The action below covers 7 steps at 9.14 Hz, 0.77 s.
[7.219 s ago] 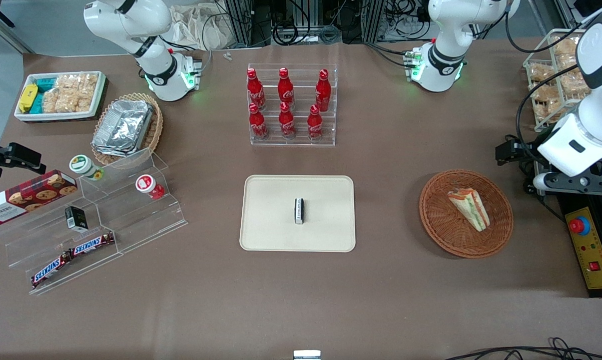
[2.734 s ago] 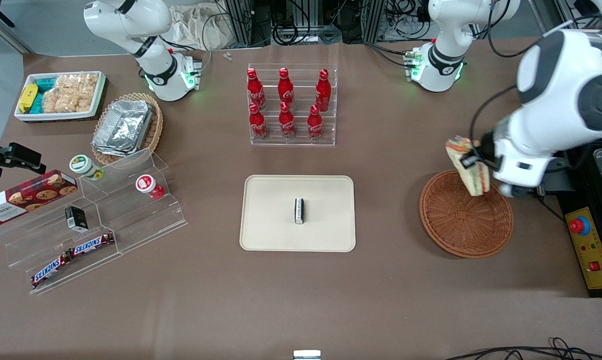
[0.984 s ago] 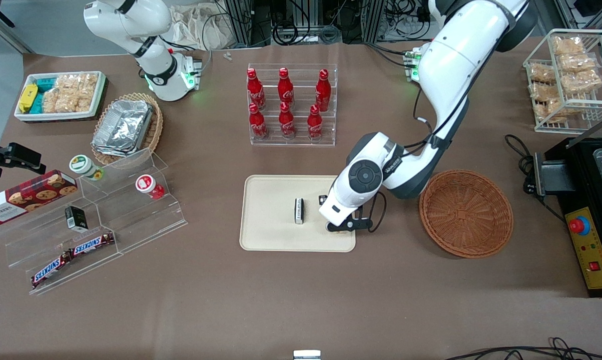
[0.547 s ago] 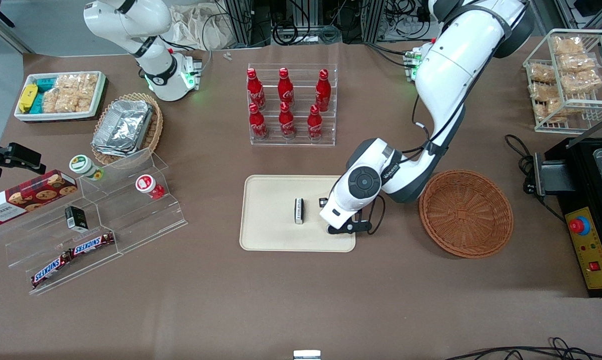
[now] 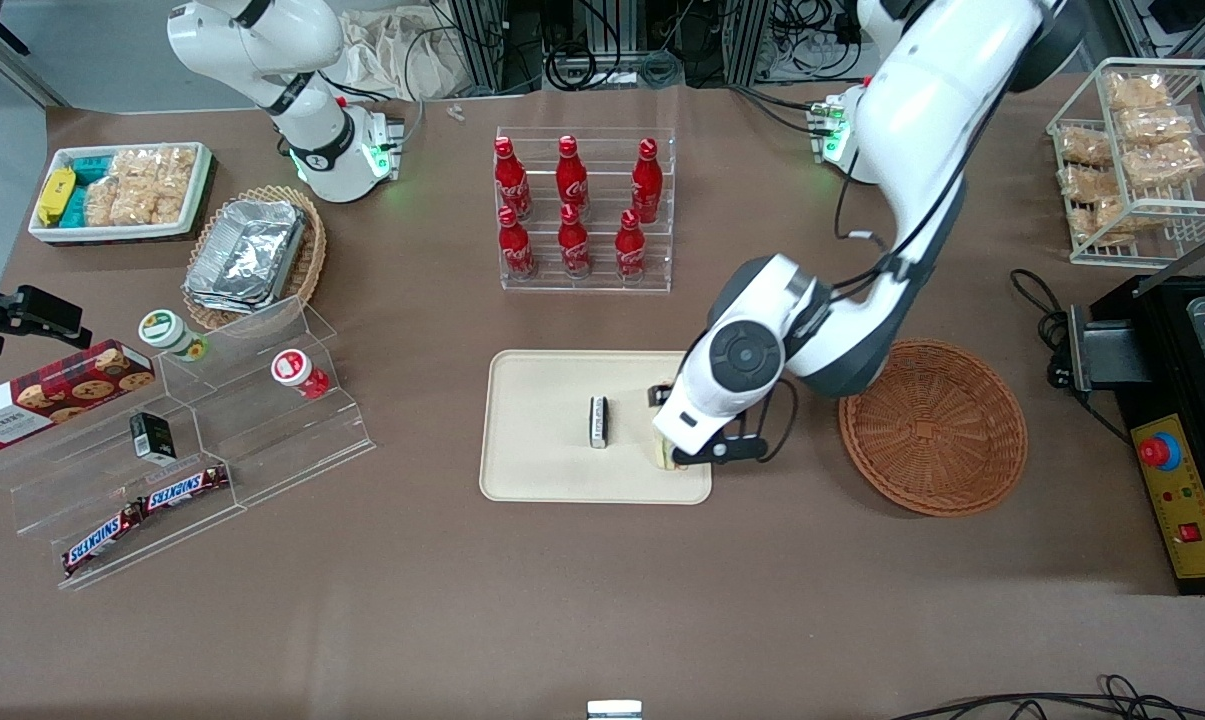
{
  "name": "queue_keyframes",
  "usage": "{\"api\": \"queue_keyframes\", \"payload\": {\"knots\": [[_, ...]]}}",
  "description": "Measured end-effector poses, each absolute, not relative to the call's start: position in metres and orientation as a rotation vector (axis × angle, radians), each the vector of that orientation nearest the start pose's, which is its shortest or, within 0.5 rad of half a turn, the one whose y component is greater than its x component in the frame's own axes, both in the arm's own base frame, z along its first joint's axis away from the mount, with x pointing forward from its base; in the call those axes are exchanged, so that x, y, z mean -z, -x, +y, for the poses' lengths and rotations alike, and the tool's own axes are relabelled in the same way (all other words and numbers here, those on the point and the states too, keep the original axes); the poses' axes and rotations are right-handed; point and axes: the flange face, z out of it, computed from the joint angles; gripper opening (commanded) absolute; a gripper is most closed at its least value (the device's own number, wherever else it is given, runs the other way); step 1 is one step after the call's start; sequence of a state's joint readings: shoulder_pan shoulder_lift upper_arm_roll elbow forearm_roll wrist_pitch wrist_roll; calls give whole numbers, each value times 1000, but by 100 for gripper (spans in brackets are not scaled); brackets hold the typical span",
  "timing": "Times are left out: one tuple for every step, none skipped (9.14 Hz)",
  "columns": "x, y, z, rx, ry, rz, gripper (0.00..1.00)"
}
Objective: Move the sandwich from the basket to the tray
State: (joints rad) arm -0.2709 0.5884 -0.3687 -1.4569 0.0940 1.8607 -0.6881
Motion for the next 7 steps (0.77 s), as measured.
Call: {"api": "queue_keyframes", "payload": {"knots": [[-389,-578,-349,-306,3096,-21,99],[-429,-576,-322,-306,3072,19,99],[-463,-576,-291,-296,3060,38,99],[-491,-579,-254,-289,3055,61,99],[-515,-583,-216,-274,3058,77,99],[-537,-585,-181,-243,3064,85,99],[-558,-583,-149,-216,3066,123,99]]}}
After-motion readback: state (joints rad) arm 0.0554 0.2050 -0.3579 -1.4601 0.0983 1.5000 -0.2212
